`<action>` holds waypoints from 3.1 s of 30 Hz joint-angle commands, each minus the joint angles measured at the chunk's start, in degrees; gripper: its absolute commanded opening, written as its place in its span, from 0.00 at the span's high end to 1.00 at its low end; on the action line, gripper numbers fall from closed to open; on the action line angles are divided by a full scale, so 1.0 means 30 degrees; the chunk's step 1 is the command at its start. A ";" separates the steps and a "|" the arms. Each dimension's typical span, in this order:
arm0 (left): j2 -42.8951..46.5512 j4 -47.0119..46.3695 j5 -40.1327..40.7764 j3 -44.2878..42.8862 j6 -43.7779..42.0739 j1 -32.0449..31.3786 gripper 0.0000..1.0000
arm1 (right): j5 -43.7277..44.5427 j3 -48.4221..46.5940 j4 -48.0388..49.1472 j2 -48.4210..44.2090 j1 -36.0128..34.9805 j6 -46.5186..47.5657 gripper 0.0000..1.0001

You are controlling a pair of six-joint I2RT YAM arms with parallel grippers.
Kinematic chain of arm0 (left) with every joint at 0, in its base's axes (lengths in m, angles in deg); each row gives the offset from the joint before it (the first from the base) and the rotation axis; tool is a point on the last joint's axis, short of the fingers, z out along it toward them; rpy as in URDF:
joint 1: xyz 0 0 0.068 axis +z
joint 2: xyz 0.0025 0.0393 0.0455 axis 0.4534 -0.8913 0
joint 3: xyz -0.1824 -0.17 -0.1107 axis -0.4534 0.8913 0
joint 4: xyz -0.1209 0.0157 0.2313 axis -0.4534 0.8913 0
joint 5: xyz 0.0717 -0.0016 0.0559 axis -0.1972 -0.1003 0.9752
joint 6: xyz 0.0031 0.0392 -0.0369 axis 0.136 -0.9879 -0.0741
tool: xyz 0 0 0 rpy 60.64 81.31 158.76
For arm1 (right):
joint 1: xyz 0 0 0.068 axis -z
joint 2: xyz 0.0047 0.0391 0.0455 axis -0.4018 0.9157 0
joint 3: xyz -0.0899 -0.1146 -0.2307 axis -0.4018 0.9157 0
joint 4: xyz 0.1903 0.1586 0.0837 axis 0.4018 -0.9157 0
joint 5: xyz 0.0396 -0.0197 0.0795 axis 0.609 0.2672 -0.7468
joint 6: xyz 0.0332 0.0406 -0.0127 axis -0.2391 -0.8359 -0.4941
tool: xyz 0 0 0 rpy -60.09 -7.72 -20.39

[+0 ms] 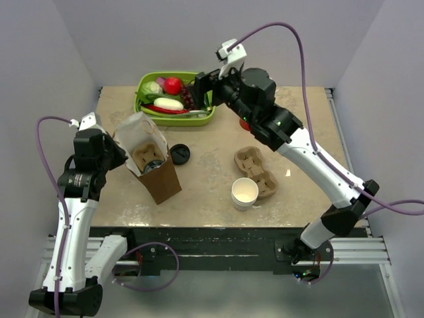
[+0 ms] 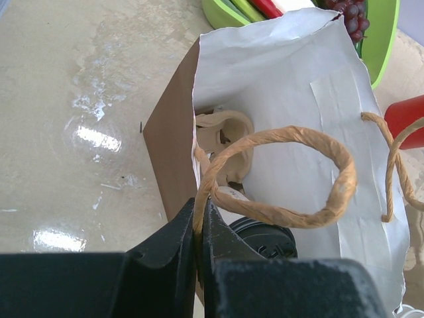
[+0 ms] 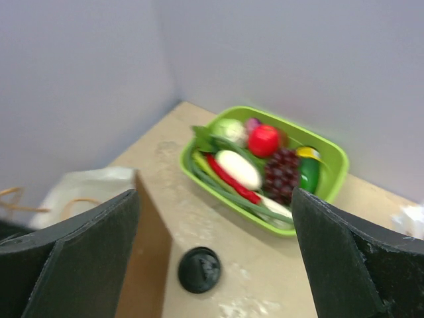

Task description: Pack the takeout coffee

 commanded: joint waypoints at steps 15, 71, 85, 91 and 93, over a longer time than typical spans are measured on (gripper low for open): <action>-0.0007 0.0278 0.0315 -0.1072 -0.0067 0.0067 0.79 | 0.5556 0.4869 -0.0744 -0.3009 0.5019 -0.1866 0.02; 0.1136 0.1713 0.0725 -0.3181 -0.0389 0.0067 0.00 | 0.6462 0.2498 -0.2179 0.6044 0.8450 -0.2216 0.62; 0.0990 0.1480 0.0960 -0.3504 -0.0477 0.0067 0.00 | 0.5855 0.1208 -0.3761 0.2098 0.8421 -0.1046 1.00; 0.0814 0.1274 0.0755 -0.3650 -0.0477 0.0067 0.00 | -0.0170 0.1032 -0.3997 -0.1305 0.8363 0.0038 1.00; 0.0726 0.1245 0.0755 -0.3767 -0.0506 0.0067 0.00 | -0.1294 0.0827 -0.3968 -0.2565 0.8217 0.0330 1.00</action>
